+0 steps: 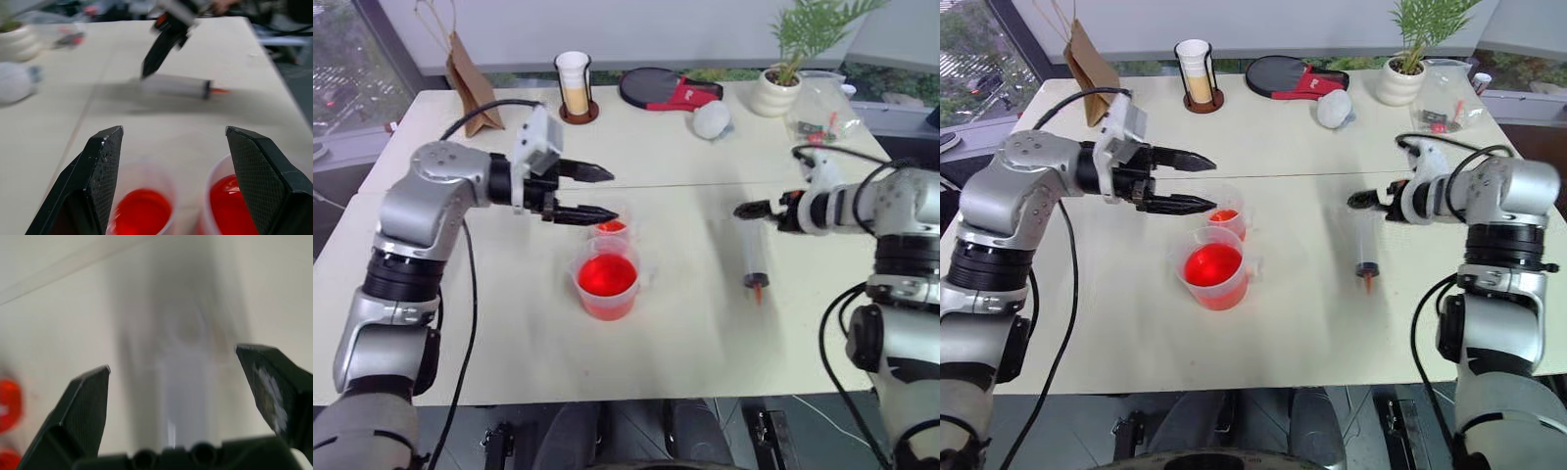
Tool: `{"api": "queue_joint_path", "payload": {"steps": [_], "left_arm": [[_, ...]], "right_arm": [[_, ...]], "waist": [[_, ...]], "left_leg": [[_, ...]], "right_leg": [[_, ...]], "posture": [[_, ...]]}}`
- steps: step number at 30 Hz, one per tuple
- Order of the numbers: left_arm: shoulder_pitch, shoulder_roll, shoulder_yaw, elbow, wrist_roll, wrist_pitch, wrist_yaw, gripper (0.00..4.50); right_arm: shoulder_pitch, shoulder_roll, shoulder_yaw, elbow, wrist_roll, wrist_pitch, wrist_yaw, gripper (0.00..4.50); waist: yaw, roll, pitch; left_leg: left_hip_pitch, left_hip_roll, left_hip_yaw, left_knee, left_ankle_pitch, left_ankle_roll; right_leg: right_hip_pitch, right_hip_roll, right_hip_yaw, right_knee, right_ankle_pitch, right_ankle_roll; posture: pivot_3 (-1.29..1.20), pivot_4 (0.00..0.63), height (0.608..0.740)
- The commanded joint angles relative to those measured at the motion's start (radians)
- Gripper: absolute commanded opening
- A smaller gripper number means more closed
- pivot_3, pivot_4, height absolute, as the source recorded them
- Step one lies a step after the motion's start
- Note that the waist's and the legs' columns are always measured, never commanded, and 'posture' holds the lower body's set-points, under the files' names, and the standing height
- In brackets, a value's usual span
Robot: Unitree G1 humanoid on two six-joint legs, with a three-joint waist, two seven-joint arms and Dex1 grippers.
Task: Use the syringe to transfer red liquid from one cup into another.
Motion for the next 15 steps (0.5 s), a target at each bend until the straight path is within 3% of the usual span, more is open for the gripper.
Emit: {"api": "queue_joint_path", "payload": {"steps": [1, 3, 9, 15], "left_arm": [[0.1, 0.065, 0.17, -0.035, -0.047, 0.065, 0.09, 3.45], [0.183, 0.079, 0.25, -0.062, -0.08, 0.111, 0.14, 3.45], [0.519, 0.023, 0.399, -0.163, -0.107, 0.171, 0.308, 3.45], [0.638, -0.069, 0.476, -0.206, -0.138, 0.152, 0.437, 3.45]], "right_arm": [[0.096, -0.125, -0.02, -0.142, 0.016, -0.224, 0.208, 4.45], [0.221, -0.187, -0.004, -0.176, -0.013, -0.336, 0.29, 4.45], [0.48, -0.134, -0.146, -0.063, -0.045, -0.73, 0.356, 4.45], [0.521, -0.062, -0.151, -0.021, -0.077, -0.877, 0.325, 4.45]], "waist": [[-0.002, 0.0, 0.0], [0.002, -0.003, -0.002], [0.011, -0.003, -0.002], [0.011, -0.003, -0.002]], "left_leg": [[0.0, 0.001, 0.0, 0.0, 0.0, 0.001], [0.001, 0.001, -0.001, -0.001, -0.002, 0.003], [0.003, -0.001, 0.001, 0.002, -0.003, 0.005], [0.007, 0.0, 0.0, 0.001, -0.003, 0.004]], "right_leg": [[0.0, 0.001, 0.0, 0.0, 0.0, 0.0], [0.001, 0.001, -0.001, 0.0, 0.0, 0.0], [0.005, -0.002, 0.001, -0.001, 0.0, 0.0], [0.009, -0.002, 0.001, -0.001, 0.0, 0.0]], "posture": [[0.0, 0.15, 0.739], [0.0, 0.15, 0.739], [0.0, 0.15, 0.739], [0.0, 0.15, 0.739]]}}
